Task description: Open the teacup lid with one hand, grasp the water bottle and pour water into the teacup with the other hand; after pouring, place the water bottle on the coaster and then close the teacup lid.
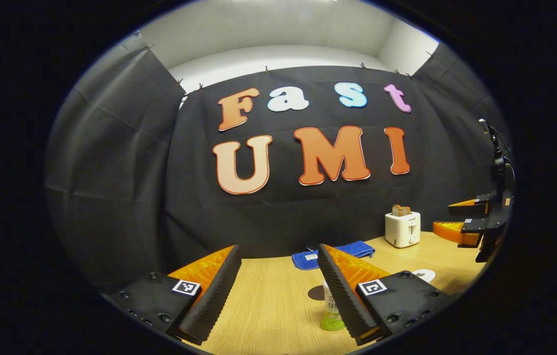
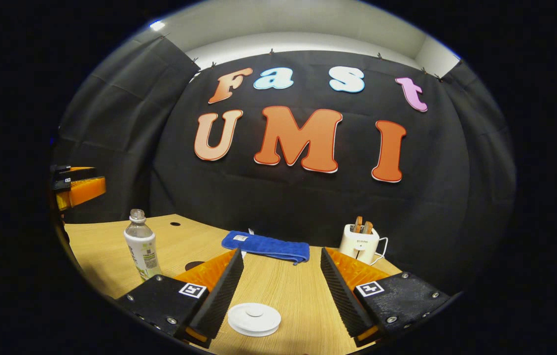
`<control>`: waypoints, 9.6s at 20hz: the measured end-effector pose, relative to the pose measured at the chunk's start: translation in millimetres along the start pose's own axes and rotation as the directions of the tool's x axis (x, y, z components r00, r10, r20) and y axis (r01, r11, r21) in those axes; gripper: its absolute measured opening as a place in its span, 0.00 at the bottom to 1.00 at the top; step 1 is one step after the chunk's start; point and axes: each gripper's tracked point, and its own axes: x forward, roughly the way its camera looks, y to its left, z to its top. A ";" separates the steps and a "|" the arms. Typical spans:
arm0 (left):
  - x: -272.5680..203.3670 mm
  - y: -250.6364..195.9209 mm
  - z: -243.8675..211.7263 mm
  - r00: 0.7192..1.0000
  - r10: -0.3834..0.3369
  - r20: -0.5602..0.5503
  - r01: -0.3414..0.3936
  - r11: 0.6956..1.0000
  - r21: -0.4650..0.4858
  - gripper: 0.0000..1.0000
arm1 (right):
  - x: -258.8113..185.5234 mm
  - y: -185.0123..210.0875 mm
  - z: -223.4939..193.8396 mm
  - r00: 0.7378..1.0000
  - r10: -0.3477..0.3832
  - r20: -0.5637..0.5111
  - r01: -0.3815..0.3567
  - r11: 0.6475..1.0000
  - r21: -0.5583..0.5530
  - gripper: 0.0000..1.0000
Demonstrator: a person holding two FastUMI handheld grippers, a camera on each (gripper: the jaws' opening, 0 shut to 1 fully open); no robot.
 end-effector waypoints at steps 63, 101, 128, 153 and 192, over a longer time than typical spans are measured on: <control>33.7 -94.8 -180.7 0.894 -0.167 -0.415 0.119 0.983 -0.140 0.72 | 13.6 -15.6 -68.1 0.979 0.067 -0.195 -0.054 0.996 0.075 0.22; 91.5 -178.0 -133.0 0.943 -0.207 -0.261 0.293 0.142 0.945 0.66 | -4.4 -51.9 -52.6 0.989 0.028 -0.146 -0.024 0.999 0.027 0.22; 112.4 -177.7 -132.1 0.941 -0.209 -0.267 0.234 -0.171 0.957 0.70 | -5.8 -50.2 -52.8 0.989 0.032 -0.146 -0.032 0.999 0.006 0.22; 124.4 -187.6 -97.1 0.955 -0.218 -0.201 0.108 -0.375 0.921 0.68 | -7.7 -42.9 -45.9 0.987 0.091 -0.133 -0.089 0.996 0.017 0.22; 136.2 -127.8 -158.5 0.973 -0.223 -0.057 0.203 0.717 0.666 0.67 | 1.3 -33.2 -54.4 0.983 0.070 -0.172 -0.065 0.997 0.036 0.22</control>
